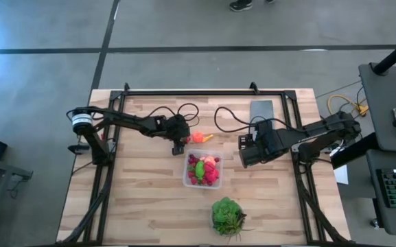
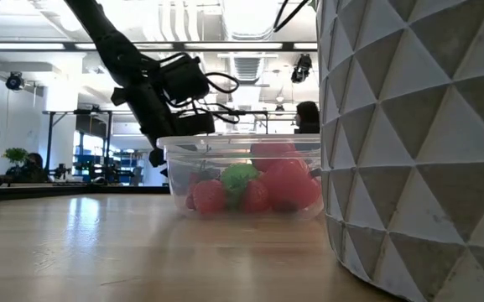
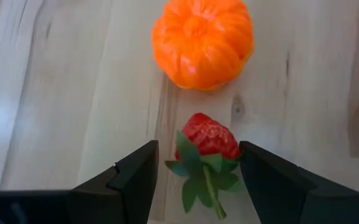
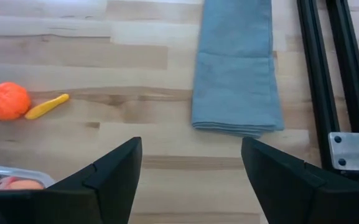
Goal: Pick and placing Produce into tupperware
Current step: Put the red strawberry into the transparent container, then put the orange pumpkin into the transparent container
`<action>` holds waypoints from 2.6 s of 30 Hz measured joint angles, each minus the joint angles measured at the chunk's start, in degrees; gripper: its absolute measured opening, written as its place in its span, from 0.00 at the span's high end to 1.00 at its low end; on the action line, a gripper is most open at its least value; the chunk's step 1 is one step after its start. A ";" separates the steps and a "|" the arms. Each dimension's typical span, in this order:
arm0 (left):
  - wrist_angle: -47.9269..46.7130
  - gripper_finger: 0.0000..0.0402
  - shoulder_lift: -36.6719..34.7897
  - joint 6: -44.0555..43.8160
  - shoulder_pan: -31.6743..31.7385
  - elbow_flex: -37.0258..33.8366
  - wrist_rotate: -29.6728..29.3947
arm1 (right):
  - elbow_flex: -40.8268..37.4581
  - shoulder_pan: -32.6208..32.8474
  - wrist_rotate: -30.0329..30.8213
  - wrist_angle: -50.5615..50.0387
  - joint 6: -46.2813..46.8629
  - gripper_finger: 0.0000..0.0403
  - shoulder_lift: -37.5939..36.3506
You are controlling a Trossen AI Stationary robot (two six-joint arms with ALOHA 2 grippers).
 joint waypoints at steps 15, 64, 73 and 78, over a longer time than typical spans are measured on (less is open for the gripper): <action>0.89 0.69 -0.08 0.41 -0.02 -0.02 -0.12 | -1.05 0.00 0.00 0.29 -0.02 0.34 0.00; -1.30 0.34 -12.19 -17.54 -7.56 3.85 22.36 | -1.12 -0.01 -2.08 4.09 -1.95 0.34 0.02; -1.54 0.33 -13.21 -11.57 -2.95 7.45 20.21 | -1.31 -0.02 -2.08 4.13 -3.61 0.34 0.02; -2.81 0.33 -13.09 -11.67 0.95 7.03 19.95 | -1.43 -0.02 -2.05 4.13 -3.65 0.34 0.02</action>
